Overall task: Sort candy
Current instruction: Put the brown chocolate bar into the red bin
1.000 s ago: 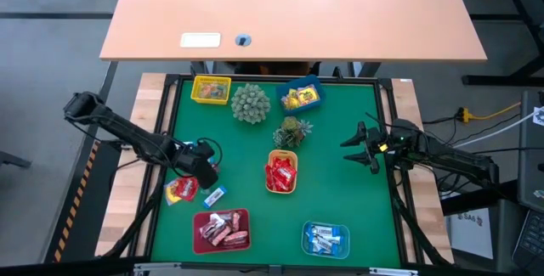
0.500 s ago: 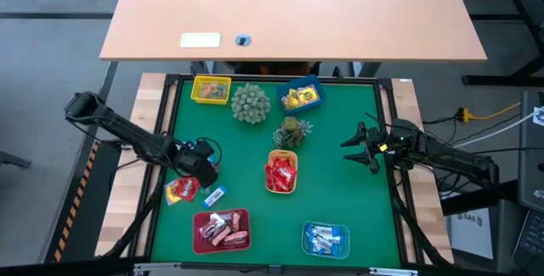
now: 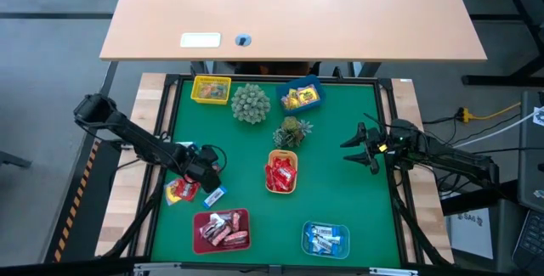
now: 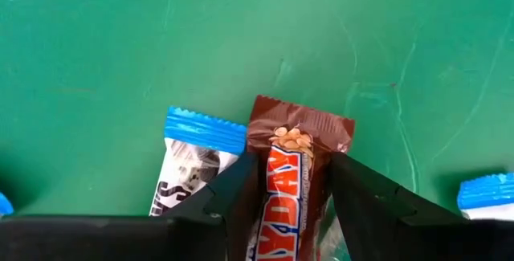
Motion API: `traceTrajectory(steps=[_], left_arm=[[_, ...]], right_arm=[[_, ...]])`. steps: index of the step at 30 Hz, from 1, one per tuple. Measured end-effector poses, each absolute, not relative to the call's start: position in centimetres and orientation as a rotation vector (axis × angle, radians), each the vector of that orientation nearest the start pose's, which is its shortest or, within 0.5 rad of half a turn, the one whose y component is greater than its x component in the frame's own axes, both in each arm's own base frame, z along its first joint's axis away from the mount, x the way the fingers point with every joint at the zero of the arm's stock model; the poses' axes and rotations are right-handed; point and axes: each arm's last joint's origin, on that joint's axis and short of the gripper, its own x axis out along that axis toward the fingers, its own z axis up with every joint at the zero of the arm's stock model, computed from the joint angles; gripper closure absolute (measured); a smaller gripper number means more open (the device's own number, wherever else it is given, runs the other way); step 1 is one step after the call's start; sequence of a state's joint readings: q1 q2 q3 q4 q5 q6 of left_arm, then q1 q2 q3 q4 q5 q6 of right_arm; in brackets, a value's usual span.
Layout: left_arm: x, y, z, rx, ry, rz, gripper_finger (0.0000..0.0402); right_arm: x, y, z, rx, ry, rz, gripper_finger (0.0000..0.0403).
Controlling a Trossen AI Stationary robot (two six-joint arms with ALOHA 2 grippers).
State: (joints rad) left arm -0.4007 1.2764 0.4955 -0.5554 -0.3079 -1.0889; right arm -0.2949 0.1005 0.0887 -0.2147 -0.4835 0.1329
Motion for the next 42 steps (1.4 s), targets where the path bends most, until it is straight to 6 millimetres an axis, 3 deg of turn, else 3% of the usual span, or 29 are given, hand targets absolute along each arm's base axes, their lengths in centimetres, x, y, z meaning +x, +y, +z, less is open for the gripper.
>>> traceTrajectory(steps=[15,31,37,42], left_arm=[[17.6,-6.5,13.3,-0.515,1.074,0.555,0.033],[19.8,-7.1,14.4,-0.661,0.868,0.439,0.0335],[21.0,-7.7,16.2,-0.802,0.731,0.273,0.0335],[22.1,-9.5,18.5,-0.94,0.583,-0.024,0.0335]], right_arm=[[9.4,-1.4,16.6,0.218,0.223,0.173,0.0182],[9.4,-1.4,16.6,0.218,0.223,0.173,0.0182],[9.4,-1.4,16.6,0.219,0.223,0.173,0.0182],[9.4,-1.4,16.6,0.22,0.225,0.173,0.0182]])
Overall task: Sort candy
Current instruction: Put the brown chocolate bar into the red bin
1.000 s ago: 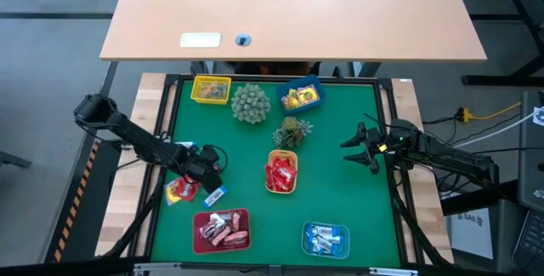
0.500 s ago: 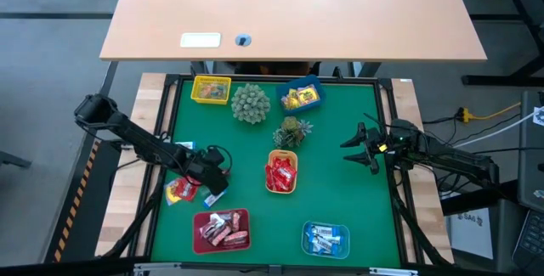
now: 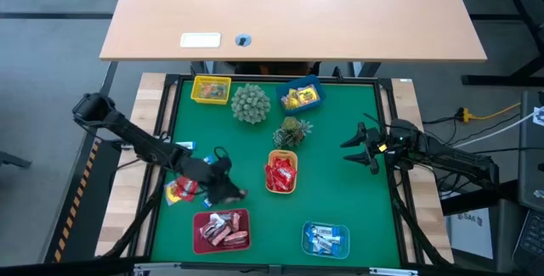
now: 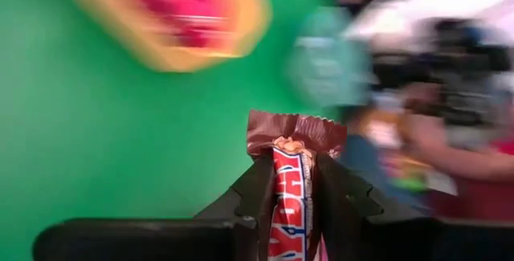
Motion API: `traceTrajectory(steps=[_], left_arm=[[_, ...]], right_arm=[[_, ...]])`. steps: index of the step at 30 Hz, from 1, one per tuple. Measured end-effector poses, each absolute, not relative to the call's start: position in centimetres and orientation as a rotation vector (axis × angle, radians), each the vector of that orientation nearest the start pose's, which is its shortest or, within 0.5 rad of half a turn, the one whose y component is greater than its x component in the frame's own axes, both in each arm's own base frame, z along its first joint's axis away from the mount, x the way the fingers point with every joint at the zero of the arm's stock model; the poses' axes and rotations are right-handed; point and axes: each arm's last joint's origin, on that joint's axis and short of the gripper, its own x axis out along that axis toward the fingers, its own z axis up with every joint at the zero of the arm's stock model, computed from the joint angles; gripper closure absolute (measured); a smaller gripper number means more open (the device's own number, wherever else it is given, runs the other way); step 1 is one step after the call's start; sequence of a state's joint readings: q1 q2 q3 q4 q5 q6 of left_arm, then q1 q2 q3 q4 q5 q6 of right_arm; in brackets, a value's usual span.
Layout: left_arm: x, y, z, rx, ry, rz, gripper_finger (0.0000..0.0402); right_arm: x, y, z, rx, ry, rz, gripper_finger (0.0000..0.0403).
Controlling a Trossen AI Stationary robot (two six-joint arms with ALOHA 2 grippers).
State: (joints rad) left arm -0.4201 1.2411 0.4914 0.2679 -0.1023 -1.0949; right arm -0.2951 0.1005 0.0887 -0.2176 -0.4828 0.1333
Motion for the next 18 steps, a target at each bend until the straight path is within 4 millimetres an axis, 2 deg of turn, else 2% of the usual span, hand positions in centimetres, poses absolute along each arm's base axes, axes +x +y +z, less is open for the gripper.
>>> traceTrajectory(steps=[4,7,12,18], left_arm=[[21.8,-11.6,20.1,-1.037,0.5,-0.201,0.0335],[21.0,-13.2,20.7,-1.143,0.509,-0.271,0.0335],[19.8,-15.0,20.5,-1.277,0.566,-0.247,0.0335],[19.1,-15.7,20.2,-1.342,0.59,-0.19,0.0317]], right_arm=[[9.4,-1.4,16.6,0.22,0.227,0.173,0.0182],[9.4,-1.4,16.6,0.221,0.228,0.173,0.0182],[9.4,-1.4,16.5,0.221,0.229,0.172,0.0182],[9.4,-1.4,16.5,0.223,0.233,0.172,0.0182]])
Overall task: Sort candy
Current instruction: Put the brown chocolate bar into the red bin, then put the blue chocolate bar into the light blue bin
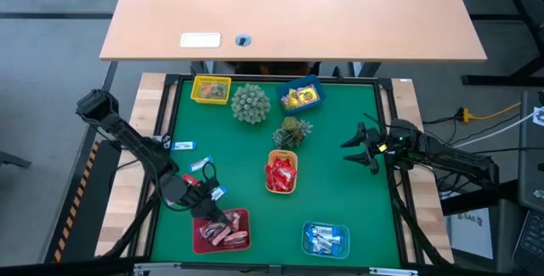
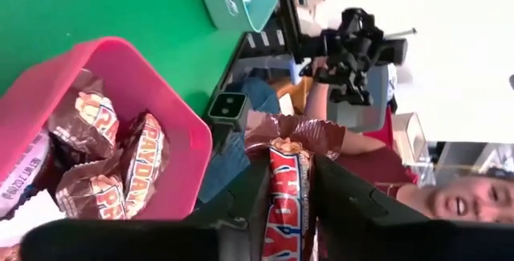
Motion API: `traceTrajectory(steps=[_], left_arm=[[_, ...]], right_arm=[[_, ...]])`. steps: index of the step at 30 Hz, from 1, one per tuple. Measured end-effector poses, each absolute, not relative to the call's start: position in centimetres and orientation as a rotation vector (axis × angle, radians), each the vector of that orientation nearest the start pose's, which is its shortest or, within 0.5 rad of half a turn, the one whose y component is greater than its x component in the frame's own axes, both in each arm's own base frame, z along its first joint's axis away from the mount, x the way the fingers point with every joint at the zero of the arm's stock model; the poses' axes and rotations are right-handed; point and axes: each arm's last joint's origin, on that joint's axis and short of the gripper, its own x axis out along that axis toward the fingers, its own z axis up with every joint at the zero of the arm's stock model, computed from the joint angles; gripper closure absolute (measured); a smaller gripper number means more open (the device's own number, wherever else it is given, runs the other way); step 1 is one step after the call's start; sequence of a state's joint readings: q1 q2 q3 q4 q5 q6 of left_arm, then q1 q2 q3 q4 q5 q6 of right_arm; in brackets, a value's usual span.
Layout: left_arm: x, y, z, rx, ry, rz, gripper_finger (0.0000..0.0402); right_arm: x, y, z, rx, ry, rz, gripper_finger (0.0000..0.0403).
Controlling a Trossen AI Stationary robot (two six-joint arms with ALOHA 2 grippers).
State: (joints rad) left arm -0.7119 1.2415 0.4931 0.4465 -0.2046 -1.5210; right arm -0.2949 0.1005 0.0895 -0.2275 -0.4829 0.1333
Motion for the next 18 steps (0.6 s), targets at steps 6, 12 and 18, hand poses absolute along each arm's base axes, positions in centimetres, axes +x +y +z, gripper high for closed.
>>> traceTrajectory(steps=[6,12,18], left_arm=[[19.0,-15.7,20.1,-1.35,0.575,-0.155,0.0277],[19.0,-15.6,20.0,-1.342,0.564,-0.133,0.0251],[19.6,-14.2,19.4,-1.243,0.482,0.02,0.0249]], right_arm=[[9.4,-1.4,16.5,0.224,0.234,0.173,0.0182],[9.4,-1.4,16.5,0.224,0.234,0.172,0.0182],[9.4,-1.5,16.5,0.221,0.233,0.147,0.0182]])
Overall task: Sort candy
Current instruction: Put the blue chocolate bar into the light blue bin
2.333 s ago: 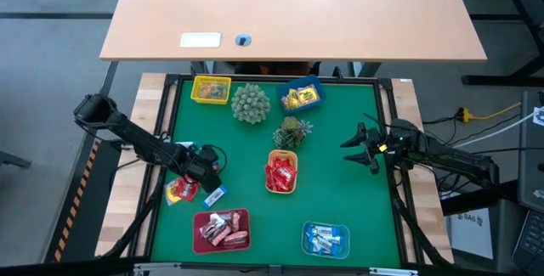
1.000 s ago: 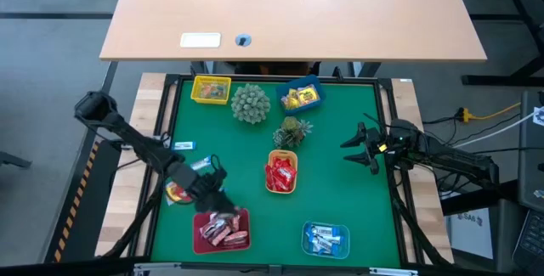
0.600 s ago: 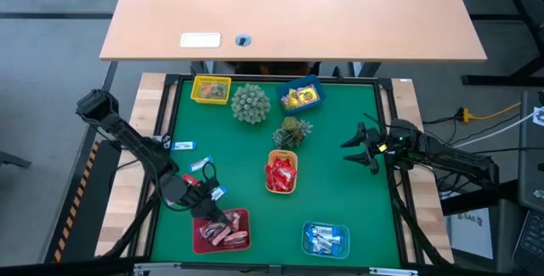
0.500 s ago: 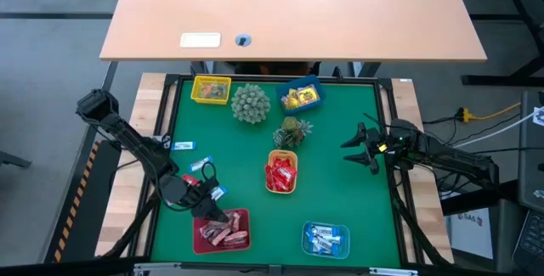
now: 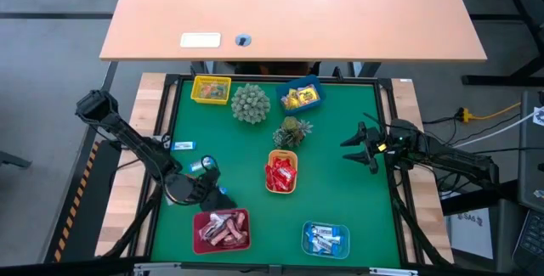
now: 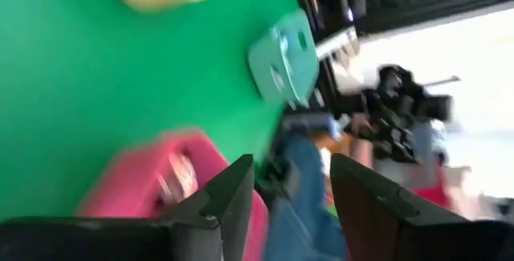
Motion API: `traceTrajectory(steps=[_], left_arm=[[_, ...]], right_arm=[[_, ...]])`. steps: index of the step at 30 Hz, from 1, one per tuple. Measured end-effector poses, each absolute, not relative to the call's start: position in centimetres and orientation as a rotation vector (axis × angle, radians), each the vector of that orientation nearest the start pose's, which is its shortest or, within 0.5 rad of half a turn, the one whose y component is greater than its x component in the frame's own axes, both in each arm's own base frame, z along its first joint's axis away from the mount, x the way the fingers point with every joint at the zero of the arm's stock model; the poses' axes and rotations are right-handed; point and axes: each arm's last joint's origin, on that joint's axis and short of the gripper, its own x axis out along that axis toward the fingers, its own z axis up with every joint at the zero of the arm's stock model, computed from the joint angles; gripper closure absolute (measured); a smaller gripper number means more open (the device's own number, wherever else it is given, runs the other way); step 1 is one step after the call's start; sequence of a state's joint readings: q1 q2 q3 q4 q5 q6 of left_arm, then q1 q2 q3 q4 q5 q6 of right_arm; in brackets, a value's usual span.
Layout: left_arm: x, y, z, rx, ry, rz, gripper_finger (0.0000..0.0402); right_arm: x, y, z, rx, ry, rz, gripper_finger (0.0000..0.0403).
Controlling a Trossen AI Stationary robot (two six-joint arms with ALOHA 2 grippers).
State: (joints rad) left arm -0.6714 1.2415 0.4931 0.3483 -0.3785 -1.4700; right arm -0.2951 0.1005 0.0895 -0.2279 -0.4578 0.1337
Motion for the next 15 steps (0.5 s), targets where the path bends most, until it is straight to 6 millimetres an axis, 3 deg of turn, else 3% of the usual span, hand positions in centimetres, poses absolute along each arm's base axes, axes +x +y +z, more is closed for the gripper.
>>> traceTrajectory(steps=[6,11,15], left_arm=[[21.0,-11.8,19.8,-0.928,0.266,0.174,0.0249],[21.6,-9.8,20.8,-0.715,0.262,0.126,0.0252],[21.4,-8.2,22.2,-0.641,0.226,0.085,0.0253]], right_arm=[[9.4,-1.5,16.5,0.22,0.233,0.144,0.0182],[9.4,-1.5,16.5,0.22,0.233,0.144,0.0182],[9.4,-1.5,16.5,0.22,0.233,0.144,0.0182]])
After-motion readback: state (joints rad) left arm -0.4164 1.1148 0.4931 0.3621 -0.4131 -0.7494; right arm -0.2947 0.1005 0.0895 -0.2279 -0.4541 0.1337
